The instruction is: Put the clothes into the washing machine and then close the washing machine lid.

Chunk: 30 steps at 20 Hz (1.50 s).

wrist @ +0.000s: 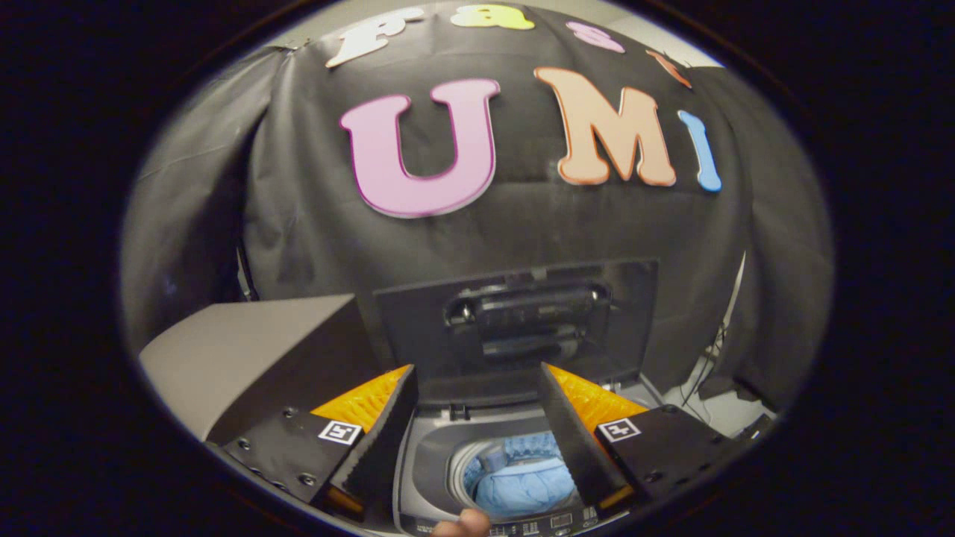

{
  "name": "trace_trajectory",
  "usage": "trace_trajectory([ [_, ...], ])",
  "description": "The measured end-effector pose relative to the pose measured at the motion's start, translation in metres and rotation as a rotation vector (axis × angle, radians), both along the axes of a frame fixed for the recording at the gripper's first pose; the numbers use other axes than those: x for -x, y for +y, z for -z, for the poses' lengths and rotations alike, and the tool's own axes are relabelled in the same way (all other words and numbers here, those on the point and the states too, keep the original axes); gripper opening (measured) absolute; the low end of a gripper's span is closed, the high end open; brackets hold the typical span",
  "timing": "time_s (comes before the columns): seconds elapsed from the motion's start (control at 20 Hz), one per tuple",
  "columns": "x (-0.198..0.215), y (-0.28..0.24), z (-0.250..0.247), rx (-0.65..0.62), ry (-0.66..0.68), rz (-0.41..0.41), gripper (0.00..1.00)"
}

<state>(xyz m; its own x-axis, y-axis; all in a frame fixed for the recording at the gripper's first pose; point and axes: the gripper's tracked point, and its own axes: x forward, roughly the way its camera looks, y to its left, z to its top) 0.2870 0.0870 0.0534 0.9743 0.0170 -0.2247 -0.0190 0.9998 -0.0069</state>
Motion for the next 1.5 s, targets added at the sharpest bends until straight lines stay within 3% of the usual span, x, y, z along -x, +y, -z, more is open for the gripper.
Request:
trace_trajectory([
  [0.25, -0.019, -0.001, -0.058, 0.142, -0.13, 0.005, 1.0],
  [0.5, -0.069, 0.009, -0.106, 0.126, -0.211, -0.018, 1.0],
  [0.65, -0.097, -0.005, -0.127, 0.188, -0.297, 0.009, 1.0],
  [0.75, -0.116, -0.005, -0.123, 0.185, -0.307, -0.029, 1.0],
  [0.9, -0.152, -0.01, -0.082, 0.158, -0.19, -0.078, 0.99],
  [1.05, -0.174, -0.027, -0.036, 0.15, -0.089, -0.065, 0.99],
  [1.15, -0.18, -0.027, -0.016, 0.074, -0.04, -0.08, 0.98],
  [1.2, -0.192, -0.031, -0.022, 0.043, -0.097, -0.066, 0.98],
  [1.5, -0.189, -0.038, -0.017, 0.064, -0.085, -0.064, 0.98],
])
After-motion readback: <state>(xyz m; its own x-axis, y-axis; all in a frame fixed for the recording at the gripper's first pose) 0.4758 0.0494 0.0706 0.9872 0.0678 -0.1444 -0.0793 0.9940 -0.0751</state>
